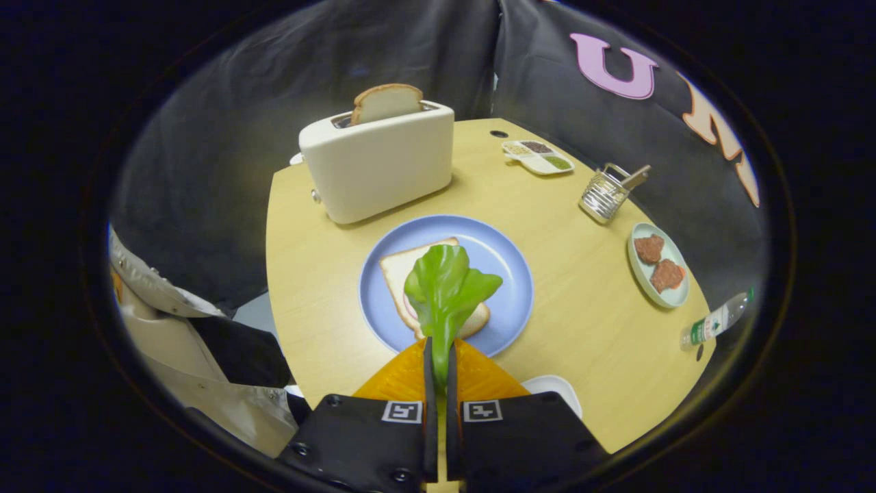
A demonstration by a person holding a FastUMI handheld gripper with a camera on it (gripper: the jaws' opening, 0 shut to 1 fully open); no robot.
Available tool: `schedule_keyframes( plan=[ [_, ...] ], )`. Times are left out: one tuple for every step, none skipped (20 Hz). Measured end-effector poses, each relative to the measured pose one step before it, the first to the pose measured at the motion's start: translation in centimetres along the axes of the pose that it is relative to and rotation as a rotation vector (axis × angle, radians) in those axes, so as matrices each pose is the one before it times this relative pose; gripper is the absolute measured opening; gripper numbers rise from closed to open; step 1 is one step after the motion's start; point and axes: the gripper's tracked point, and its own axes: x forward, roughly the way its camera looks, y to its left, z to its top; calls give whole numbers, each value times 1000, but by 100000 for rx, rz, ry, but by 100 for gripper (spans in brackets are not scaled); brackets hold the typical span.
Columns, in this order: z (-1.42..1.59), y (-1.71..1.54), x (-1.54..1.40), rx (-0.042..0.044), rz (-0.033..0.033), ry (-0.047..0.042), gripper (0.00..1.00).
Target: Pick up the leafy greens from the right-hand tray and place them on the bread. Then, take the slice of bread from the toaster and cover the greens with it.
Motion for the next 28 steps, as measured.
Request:
schedule_keyframes(
  plan=[
    [337, 202, 250, -461, 565, 63, 8],
    [196, 195, 390, -449, 535, 106, 8],
    [306, 206, 233, -305, 654, 93, 8],
    [212, 260, 310, -238, 785, 182, 8],
    [328, 187, 239, -497, 617, 26, 8],
    [216, 223, 346, -453, 423, 285, 8],
    [242, 158, 322, -469, 212, 123, 8],
    [146, 89, 383, -294, 140, 166, 8],
    [117, 151, 308, -355, 290, 422, 8],
    [174, 167, 417, -584, 201, 357, 8],
    [108, 133, 376, -649, 157, 339, 8],
    [88, 111, 324, -511, 212, 295, 8],
    [144, 115, 346, -279, 296, 331, 8],
    [176, 96, 372, -179, 293, 49, 8],
    [237, 131, 327, 69, 540, -17, 8],
    [187, 211, 332, 36, 599, -11, 8],
    [277, 145, 302, -211, 515, 3, 9],
    [244, 129, 371, -136, 596, 59, 10],
    [176, 161, 254, -91, 670, 54, 10],
    [211, 138, 300, -57, 510, 190, 11],
    [144, 19, 263, -4, 317, 150, 12],
    [139, -95, 236, 23, -30, 256, 13],
    [-62, 49, 262, 68, 428, 514, 13],
    [169, -180, 163, -460, -385, 98, 14],
    [99, -449, 190, -563, -1217, 26, 15],
    [-56, -147, 105, 25, -651, 327, 15],
    [-72, -305, 187, -201, -1222, 335, 21],
    [-32, -385, 228, -846, -1579, 78, 27]
  ],
)
